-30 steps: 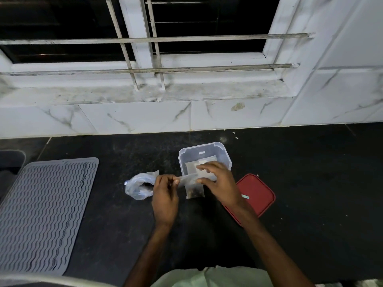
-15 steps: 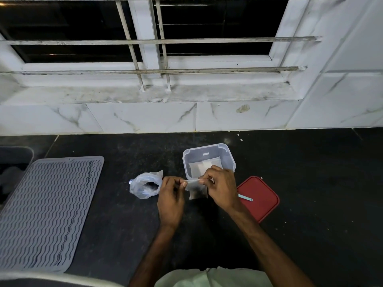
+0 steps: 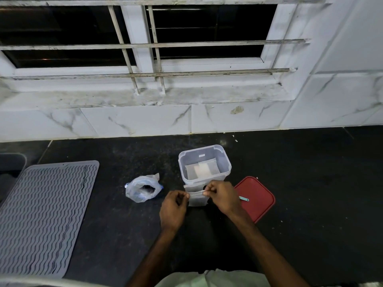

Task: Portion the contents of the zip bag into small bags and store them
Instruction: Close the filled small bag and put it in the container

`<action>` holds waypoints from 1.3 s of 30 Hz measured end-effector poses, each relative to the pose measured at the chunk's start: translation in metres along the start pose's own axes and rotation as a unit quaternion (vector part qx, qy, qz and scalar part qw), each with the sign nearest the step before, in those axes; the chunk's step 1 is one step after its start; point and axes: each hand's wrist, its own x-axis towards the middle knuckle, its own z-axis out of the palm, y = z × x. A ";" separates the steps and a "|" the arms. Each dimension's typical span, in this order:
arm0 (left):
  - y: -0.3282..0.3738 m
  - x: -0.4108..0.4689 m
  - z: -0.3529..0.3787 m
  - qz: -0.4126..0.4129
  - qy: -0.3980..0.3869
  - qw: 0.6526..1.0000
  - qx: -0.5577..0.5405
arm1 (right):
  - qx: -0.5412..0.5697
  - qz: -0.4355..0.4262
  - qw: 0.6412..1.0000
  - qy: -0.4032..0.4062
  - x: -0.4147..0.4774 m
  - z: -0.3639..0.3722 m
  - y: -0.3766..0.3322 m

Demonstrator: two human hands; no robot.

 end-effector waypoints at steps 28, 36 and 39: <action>0.013 0.008 -0.018 0.007 0.021 0.996 -0.091 | -0.315 -0.010 0.937 -0.153 0.132 -0.013 -0.011; 0.012 0.013 -0.024 0.023 0.051 0.992 -0.112 | -0.379 -0.026 0.922 -0.071 0.120 -0.018 -0.011; 0.009 0.008 -0.022 0.023 0.051 0.990 -0.127 | -0.375 -0.030 0.925 -0.047 0.113 -0.025 -0.021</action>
